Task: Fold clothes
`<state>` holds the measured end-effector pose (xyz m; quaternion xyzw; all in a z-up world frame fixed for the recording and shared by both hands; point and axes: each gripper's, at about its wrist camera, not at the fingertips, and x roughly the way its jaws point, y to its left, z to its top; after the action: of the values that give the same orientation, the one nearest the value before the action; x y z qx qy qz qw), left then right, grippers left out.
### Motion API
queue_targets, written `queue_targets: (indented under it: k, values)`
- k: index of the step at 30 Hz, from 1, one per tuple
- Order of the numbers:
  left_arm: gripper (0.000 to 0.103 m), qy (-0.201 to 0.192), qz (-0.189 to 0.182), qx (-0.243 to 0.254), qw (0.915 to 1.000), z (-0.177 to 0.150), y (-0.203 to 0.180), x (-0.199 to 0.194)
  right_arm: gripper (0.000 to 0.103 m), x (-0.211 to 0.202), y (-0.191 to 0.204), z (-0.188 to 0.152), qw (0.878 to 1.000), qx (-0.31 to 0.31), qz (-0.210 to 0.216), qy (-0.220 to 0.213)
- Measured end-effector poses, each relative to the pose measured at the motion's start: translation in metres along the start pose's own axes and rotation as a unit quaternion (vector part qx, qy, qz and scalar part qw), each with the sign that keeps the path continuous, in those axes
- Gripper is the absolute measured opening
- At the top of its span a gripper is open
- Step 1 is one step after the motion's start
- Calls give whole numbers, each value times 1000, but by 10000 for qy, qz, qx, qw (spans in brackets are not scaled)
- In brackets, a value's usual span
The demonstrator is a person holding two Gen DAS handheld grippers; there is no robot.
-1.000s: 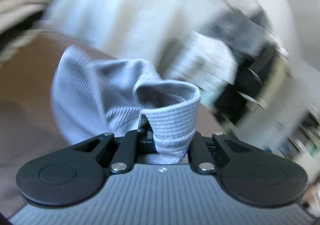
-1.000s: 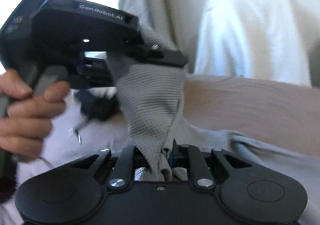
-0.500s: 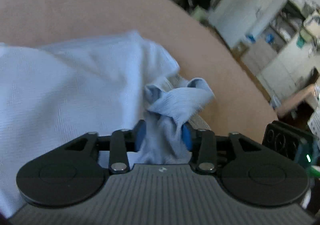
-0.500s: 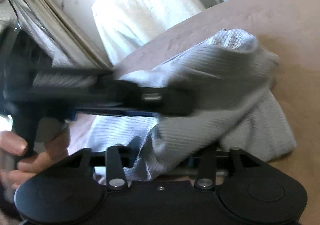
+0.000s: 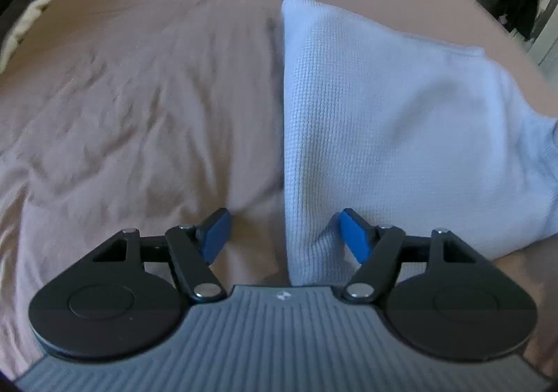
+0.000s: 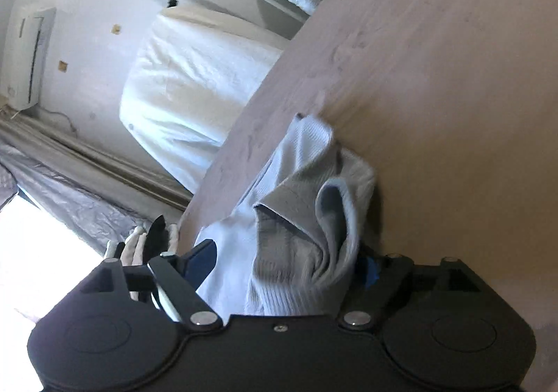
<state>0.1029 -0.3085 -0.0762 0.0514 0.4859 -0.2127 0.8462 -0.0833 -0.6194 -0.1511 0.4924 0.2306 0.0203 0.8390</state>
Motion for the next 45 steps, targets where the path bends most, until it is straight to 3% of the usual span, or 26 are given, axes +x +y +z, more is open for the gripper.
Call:
queue_targets:
  k: [3, 6, 8, 13, 16, 18, 19, 20, 23, 24, 25, 29, 32, 34, 37, 38, 39, 42, 44, 45]
  values:
    - [70, -115, 169, 15, 9998, -5, 4, -10, 85, 3, 13, 13, 9975, -517, -270, 404]
    - [70, -199, 519, 50, 9984, -8, 16, -22, 85, -10, 30, 31, 9864, -1424, -788, 246]
    - [65, -246, 651, -107, 9975, -6, 25, -20, 85, -2, 46, 47, 9751, -1920, -1096, 162]
    - [66, -786, 219, -44, 9967, 8, 23, -40, 85, 50, 63, 89, 9576, -2529, -1163, 747]
    - [66, -995, 235, 241, 9945, 10, 15, -46, 84, 78, 49, 95, 9421, -2755, -1665, 943]
    - [66, -1045, 303, 349, 9934, 11, 13, -46, 67, 97, 45, 89, 9239, -3017, -2129, 1005]
    - [66, -1037, 314, 321, 9936, 9, 15, -45, 34, 101, 50, 83, 9161, -3338, -1991, 985]
    - [66, -1035, 287, 256, 9939, 5, 18, -45, 12, 102, 58, 76, 9085, -3660, -1805, 899]
    - [65, -909, 328, -109, 9953, -9, 35, -39, 9, 87, 92, 55, 8622, -4760, -1726, 149]
    - [65, -769, 434, -206, 9959, -14, 40, -34, 9, 80, 104, 54, 8512, -4973, -1680, -38]
    - [65, -673, 482, -275, 9962, -18, 47, -27, 9, 74, 116, 59, 8491, -5033, -1600, -142]
    - [65, -625, 531, -486, 9954, -26, 55, -20, 13, 89, 102, 94, 8883, -4310, -1570, 229]
    - [65, -695, 511, -253, 9960, -21, 49, -30, 22, 124, 72, 103, 8841, -4080, -1978, 1131]
    - [66, -808, 390, -196, 9958, -18, 49, -38, 27, 123, 82, 103, 8828, -4042, -2092, 1163]
    - [66, -955, -98, -462, 9943, -10, 53, -42, 60, 100, 116, 82, 8694, -4460, -1993, 747]
    - [67, -965, -293, -581, 9932, -5, 52, -41, 64, 92, 126, 71, 8677, -4572, -1862, 583]
    - [69, -968, -471, -691, 9918, 0, 52, -40, 67, 85, 134, 57, 8689, -4639, -1636, 555]
    - [69, -635, -166, -495, 9966, 12, 30, -19, 73, 78, 143, 12, 8722, -4680, -872, 1126]
    - [69, -405, 82, -316, 9986, 15, 16, -6, 72, 87, 132, -20, 8649, -4688, -865, 1573]
    - [69, -306, 108, -263, 9991, 14, 14, -3, 72, 87, 123, -35, 8524, -4794, -1095, 1776]
